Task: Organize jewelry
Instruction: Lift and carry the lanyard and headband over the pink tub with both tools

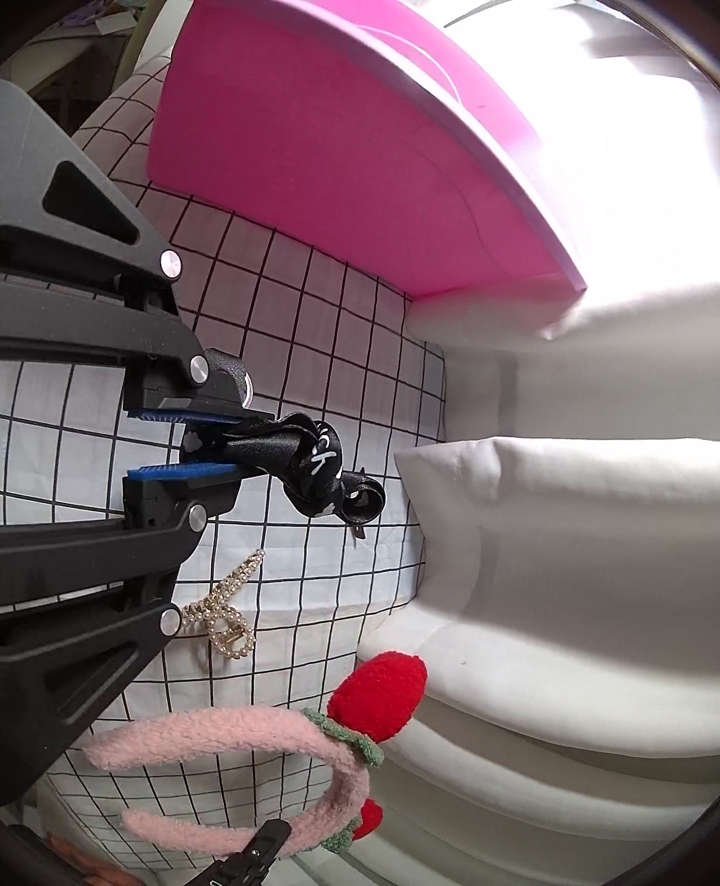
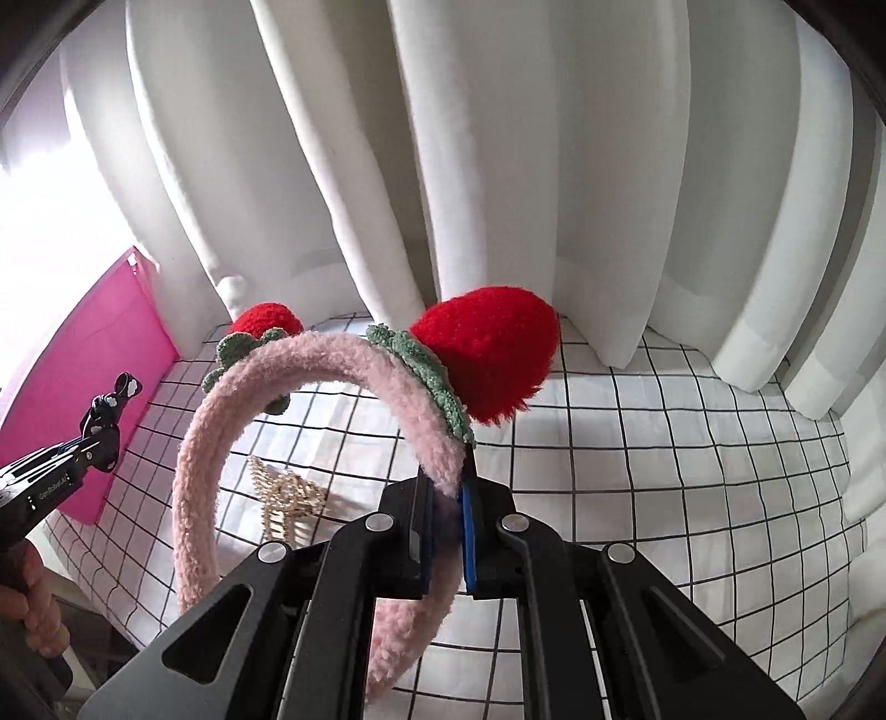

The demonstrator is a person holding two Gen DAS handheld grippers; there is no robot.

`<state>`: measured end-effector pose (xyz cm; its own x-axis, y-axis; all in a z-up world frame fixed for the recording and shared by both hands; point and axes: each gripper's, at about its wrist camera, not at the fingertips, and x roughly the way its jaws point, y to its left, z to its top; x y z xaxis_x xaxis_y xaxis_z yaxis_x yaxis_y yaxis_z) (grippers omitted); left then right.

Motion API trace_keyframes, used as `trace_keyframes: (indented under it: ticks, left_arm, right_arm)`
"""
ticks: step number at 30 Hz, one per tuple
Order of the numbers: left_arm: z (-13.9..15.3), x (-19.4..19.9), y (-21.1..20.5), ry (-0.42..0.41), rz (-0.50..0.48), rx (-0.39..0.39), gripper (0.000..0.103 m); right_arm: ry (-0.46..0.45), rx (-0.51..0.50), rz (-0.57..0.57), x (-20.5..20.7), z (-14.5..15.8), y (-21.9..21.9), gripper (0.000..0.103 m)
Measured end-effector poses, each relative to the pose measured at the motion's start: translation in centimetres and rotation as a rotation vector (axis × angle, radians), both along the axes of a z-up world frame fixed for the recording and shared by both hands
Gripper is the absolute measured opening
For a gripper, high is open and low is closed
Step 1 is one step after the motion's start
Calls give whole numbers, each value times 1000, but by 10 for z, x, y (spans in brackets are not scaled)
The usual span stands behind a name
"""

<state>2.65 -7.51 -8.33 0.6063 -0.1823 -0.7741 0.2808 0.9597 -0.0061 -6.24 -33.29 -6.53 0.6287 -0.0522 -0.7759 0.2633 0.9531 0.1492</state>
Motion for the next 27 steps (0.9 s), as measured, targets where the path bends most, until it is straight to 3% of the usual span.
trace_keyframes:
  ticks: [8,14,21,27]
  left_arm:
    - [70,-12,47,-114,38,-68,11]
    - [110,-11,103,-202,113,-86,11]
    - [132,6,180,-260,238,-43,11]
    - [131,32,234,-254,322,-17,12]
  right_arm:
    - [-120,-17,93,10,65,45,8]
    - [-211,-25,202,39,108,93,8]
    - [-279,-26,372,95,143,177,8]
    - [-271,-53,504,147,148,251,8]
